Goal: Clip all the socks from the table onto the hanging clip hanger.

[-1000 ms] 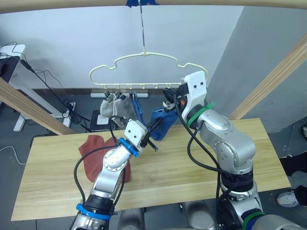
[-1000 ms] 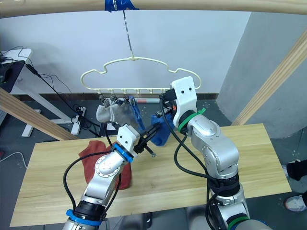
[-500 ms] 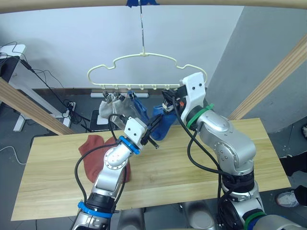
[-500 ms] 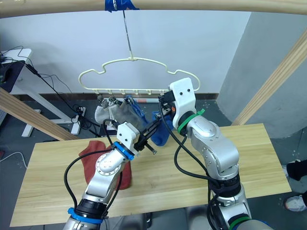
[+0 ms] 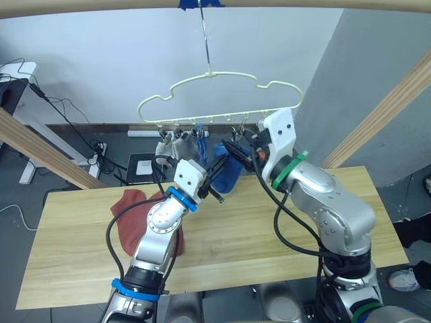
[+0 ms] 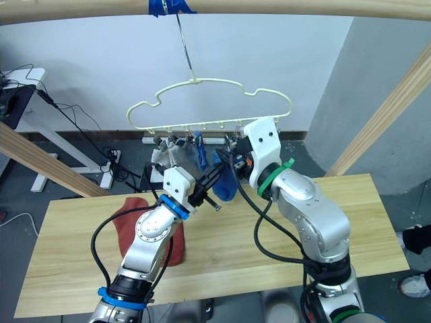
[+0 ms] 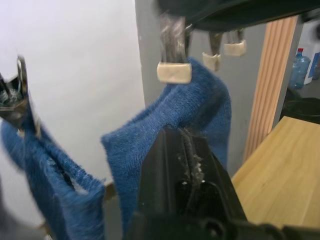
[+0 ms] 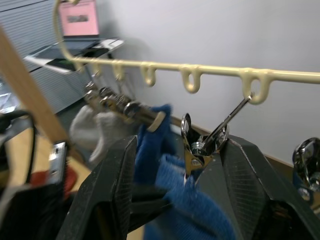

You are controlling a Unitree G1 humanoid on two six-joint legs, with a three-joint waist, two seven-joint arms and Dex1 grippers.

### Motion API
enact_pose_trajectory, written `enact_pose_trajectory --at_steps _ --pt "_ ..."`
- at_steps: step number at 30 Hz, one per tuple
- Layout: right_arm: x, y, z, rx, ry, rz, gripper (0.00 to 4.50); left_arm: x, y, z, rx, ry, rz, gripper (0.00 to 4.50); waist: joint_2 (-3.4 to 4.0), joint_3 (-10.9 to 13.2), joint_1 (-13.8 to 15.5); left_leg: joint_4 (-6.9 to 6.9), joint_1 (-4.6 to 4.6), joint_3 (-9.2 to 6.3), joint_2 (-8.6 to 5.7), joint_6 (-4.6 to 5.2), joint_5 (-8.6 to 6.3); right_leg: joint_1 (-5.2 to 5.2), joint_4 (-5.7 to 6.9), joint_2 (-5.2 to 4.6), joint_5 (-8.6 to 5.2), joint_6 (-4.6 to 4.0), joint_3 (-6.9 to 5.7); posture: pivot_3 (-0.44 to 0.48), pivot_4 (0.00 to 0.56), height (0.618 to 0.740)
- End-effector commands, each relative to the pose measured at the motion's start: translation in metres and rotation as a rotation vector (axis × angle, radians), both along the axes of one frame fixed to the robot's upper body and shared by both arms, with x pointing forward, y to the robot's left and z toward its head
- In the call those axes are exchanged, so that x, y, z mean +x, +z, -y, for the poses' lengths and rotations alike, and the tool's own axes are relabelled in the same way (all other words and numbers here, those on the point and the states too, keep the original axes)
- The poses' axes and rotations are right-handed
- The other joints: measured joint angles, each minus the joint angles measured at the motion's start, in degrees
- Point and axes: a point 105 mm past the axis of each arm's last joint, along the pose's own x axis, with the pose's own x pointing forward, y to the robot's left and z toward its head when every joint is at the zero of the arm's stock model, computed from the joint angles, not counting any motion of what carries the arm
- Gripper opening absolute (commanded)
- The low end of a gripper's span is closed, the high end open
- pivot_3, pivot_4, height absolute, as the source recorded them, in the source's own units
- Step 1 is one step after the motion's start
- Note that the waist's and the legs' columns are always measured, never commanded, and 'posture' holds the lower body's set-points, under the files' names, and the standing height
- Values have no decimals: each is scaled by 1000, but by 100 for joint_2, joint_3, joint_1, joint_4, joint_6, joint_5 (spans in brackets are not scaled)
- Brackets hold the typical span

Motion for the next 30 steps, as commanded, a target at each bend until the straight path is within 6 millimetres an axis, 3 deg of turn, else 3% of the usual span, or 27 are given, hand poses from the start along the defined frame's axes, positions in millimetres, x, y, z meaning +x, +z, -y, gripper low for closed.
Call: enact_pose_trajectory --at_steps 1,6,11,17,23,25,30 --pt "-19 9 -1 -15 80 56 2608 -4 2 2 -25 -33 -22 1352 0 0 0 0 0 0 0 0 0 0 1 0 0 0 0 -258 260 740" --pt "-30 5 6 -69 111 74 2608 -10 3 1 -22 -110 -84 2482 0 0 -11 2 1 -2 1 0 0 2 1 5 0 0 0 -295 270 740" --pt "-29 2 26 -142 -9 154 2608 -26 14 -16 46 -256 -146 2482 0 1 -65 0 0 -2 3 0 0 1 -3 8 -1 1 1 -331 278 740" --pt "-13 3 38 -134 -151 176 2608 -41 24 -30 132 -378 -235 2482 1 1 -162 2 2 1 6 0 0 3 -6 13 -1 2 4 -343 283 740" --pt "-7 2 39 -111 -177 172 2608 -40 33 -32 149 -381 -233 2482 2 1 -181 0 3 0 11 0 0 4 -8 21 -1 1 8 -315 277 740" --pt "-3 2 37 -102 -189 171 2258 -40 40 -31 143 -380 -226 2495 1 1 -179 0 2 0 10 0 0 4 -11 21 -1 1 9 -308 275 740" --pt "7 2 39 -82 -237 170 2258 -41 49 -30 154 -390 -215 2495 2 1 -167 0 2 -1 11 0 0 3 -9 21 0 0 9 -298 272 740"
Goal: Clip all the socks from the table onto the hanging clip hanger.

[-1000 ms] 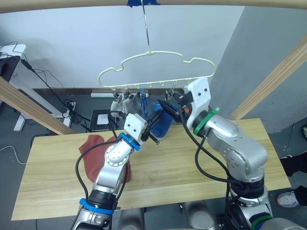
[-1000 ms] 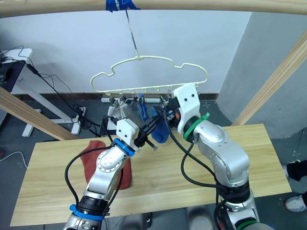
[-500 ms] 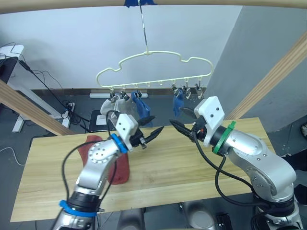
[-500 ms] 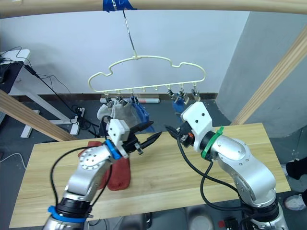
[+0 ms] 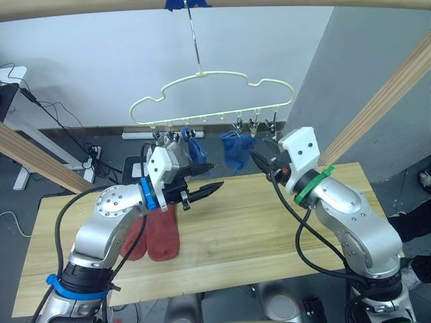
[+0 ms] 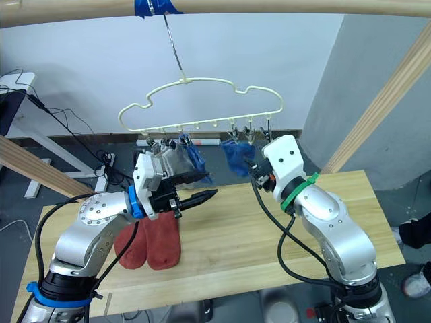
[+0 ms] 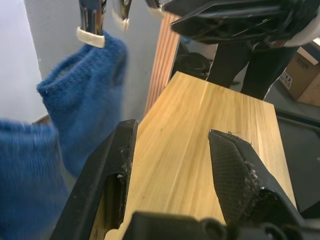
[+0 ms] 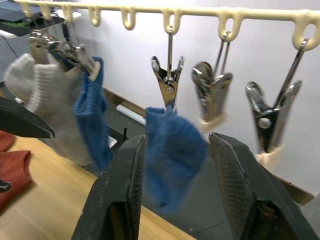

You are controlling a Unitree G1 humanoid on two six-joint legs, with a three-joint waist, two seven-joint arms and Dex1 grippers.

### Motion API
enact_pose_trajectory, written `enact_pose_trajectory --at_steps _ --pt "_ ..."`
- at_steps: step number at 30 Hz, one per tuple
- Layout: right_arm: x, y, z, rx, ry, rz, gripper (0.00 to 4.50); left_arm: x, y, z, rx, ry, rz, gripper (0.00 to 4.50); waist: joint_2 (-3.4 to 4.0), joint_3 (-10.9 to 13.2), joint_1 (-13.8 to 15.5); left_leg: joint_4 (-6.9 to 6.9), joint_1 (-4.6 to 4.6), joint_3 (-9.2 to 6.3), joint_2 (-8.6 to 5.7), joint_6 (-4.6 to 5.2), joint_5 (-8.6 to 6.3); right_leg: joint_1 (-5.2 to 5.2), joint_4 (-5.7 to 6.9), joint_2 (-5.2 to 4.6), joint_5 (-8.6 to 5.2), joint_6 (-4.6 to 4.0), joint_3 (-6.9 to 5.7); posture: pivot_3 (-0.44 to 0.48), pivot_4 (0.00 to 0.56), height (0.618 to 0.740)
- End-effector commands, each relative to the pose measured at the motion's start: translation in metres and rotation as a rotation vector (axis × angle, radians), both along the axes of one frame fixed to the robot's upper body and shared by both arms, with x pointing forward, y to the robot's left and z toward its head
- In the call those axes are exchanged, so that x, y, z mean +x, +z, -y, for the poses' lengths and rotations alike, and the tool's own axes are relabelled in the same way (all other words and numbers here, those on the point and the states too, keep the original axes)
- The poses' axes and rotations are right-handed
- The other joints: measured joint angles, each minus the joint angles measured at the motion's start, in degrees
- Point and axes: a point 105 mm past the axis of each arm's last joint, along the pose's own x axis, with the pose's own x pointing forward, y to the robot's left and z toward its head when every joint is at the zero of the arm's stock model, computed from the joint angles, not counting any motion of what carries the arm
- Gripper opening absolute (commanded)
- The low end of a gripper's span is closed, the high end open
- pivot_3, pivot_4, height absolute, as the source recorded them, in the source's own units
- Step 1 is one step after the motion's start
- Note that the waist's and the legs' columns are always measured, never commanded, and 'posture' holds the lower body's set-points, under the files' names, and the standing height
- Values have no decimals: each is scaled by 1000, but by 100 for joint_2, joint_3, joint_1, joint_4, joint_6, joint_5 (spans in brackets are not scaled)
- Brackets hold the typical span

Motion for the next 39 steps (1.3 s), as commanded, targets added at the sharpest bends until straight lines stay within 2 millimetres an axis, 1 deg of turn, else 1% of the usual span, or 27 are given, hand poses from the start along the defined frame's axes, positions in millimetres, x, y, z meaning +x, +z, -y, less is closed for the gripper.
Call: enact_pose_trajectory --at_steps 1,5,15,18,19,26,39 --pt "2 11 1 21 -29 57 2258 -5 17 1 -8 -25 45 2495 0 0 8 0 0 0 0 0 0 0 -1 0 0 0 0 -298 272 740" --pt "6 9 -1 29 -39 54 2258 -2 26 0 -23 -24 49 2495 0 0 29 -1 0 0 0 0 0 -1 0 0 0 0 -1 -287 266 740" --pt "15 13 -5 43 -53 79 2258 1 32 2 -26 -26 64 2495 0 0 36 0 0 0 -1 0 0 -1 1 -1 1 -1 0 -278 260 740" --pt "15 13 -6 55 -55 77 1703 2 32 2 -25 -23 65 2495 0 0 35 0 0 0 0 0 0 -1 2 0 1 -1 0 -277 259 740" --pt "15 13 -7 58 -54 75 1370 2 32 2 -25 -22 65 2495 0 0 35 0 0 -1 0 0 0 -1 3 0 1 -1 -1 -276 258 740" --pt "19 14 -12 66 -60 82 1370 2 31 2 -22 -22 68 2495 0 0 36 0 0 -1 -1 -1 0 -2 4 -2 1 -1 0 -270 253 740" --pt "33 24 -17 105 -103 118 1370 5 31 1 -17 -20 76 2495 0 -1 36 1 0 0 -2 -1 0 -3 7 -5 1 -2 -1 -267 248 740"
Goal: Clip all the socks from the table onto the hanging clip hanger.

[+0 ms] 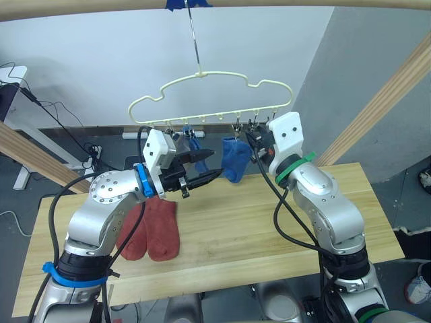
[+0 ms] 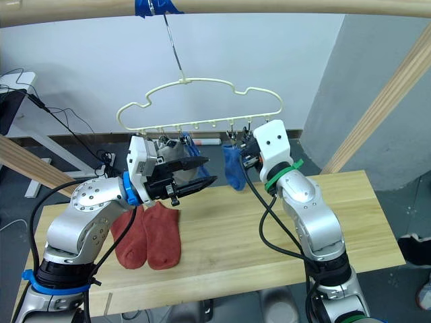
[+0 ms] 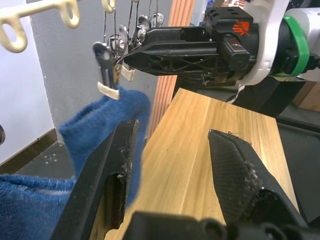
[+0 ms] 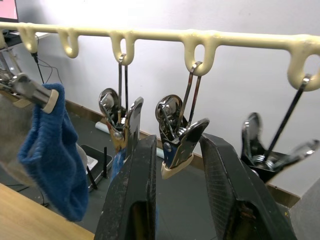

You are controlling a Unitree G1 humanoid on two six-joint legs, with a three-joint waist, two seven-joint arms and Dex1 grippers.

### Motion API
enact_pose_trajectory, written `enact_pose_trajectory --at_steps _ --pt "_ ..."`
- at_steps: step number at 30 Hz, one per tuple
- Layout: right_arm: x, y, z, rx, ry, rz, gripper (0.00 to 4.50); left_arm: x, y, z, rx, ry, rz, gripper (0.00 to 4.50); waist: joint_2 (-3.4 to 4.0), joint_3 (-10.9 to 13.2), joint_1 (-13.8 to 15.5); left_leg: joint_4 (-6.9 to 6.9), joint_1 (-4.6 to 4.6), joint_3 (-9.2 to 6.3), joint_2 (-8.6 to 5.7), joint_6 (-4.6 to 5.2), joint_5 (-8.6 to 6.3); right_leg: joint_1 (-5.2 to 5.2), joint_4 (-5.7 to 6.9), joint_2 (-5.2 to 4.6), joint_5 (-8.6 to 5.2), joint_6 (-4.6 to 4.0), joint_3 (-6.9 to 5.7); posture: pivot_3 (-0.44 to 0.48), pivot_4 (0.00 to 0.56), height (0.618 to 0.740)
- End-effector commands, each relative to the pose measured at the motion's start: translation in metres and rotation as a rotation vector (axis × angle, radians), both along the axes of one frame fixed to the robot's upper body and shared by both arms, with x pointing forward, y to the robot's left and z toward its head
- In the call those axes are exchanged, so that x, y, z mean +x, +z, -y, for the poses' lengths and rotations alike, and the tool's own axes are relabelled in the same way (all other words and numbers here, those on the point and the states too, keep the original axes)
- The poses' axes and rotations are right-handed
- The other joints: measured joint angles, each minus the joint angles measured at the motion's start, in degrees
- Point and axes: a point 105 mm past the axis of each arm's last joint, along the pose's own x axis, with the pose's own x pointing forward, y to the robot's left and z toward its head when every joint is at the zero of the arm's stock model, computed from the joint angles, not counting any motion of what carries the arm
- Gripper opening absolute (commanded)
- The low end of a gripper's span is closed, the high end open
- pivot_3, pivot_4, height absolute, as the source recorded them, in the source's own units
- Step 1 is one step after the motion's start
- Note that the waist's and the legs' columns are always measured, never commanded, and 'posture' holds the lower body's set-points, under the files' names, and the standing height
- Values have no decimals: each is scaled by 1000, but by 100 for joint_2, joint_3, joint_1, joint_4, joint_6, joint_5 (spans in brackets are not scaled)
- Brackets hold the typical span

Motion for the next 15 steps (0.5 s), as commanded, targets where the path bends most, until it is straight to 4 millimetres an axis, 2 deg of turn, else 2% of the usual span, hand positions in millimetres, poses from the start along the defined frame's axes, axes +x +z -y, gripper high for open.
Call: enact_pose_trajectory --at_steps 1,15 --pt "0 20 1 34 -30 83 1370 -2 9 2 -1 -17 51 2495 0 0 -1 0 0 0 0 0 0 0 1 0 0 0 0 -265 247 740" --pt "2 28 5 144 -109 64 1370 -2 8 3 -2 -22 55 2495 1 -1 -3 1 0 0 -1 0 0 -1 5 -4 0 0 0 -267 243 740"
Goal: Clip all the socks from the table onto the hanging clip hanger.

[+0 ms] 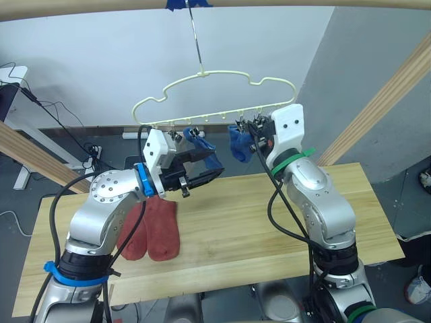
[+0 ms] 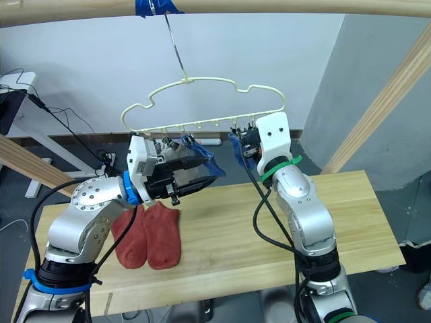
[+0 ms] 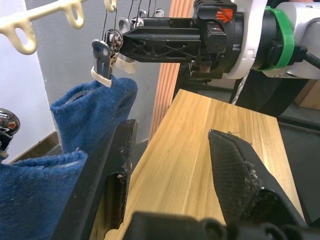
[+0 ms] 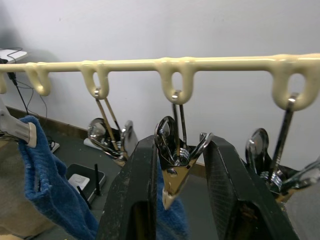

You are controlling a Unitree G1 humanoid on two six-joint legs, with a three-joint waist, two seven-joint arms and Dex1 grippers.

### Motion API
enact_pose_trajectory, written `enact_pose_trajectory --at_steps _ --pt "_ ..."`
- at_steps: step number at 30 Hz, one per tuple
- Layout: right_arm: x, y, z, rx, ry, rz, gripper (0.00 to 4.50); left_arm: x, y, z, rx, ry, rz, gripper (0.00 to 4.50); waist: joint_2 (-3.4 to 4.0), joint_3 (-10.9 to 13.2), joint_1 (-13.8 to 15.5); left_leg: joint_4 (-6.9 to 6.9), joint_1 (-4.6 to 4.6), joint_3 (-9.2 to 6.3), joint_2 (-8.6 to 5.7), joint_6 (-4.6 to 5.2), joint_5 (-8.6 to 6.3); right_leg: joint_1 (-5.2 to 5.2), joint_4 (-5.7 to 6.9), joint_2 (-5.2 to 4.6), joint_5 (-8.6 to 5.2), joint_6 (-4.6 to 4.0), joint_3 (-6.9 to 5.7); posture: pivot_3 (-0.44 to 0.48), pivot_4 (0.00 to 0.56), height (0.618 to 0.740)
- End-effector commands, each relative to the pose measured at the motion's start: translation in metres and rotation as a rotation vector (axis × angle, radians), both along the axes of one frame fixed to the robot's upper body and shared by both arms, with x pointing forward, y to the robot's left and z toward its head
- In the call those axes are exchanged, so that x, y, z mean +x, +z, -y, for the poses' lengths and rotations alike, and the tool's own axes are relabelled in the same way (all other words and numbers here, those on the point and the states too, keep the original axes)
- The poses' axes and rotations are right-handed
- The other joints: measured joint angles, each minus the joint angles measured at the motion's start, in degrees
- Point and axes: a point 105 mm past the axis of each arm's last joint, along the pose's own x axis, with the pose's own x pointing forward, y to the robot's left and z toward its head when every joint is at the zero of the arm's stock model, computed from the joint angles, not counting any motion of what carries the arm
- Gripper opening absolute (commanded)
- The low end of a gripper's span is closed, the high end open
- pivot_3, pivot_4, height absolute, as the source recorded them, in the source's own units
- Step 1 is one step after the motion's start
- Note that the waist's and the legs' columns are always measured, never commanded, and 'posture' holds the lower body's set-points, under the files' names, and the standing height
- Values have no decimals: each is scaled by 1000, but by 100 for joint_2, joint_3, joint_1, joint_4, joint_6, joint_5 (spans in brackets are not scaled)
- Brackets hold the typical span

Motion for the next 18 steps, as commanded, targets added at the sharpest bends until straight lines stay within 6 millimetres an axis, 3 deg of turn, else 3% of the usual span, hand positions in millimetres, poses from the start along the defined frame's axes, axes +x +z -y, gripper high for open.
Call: enact_pose_trajectory --at_steps 1,13,18 --pt "-6 19 4 51 -28 55 1370 -2 8 2 -6 -15 43 2495 0 0 -1 0 0 0 0 0 0 0 1 0 0 0 0 -267 243 740" --pt "-10 15 5 66 -37 30 1370 -2 8 5 -10 -19 50 2495 0 -3 -5 1 0 0 -1 0 0 -2 5 -1 0 0 0 -273 238 740" --pt "-10 14 4 61 -35 26 2959 -2 7 5 -9 -19 48 2495 0 -3 -6 2 0 1 -1 0 0 -2 5 -1 0 0 1 -273 241 740"
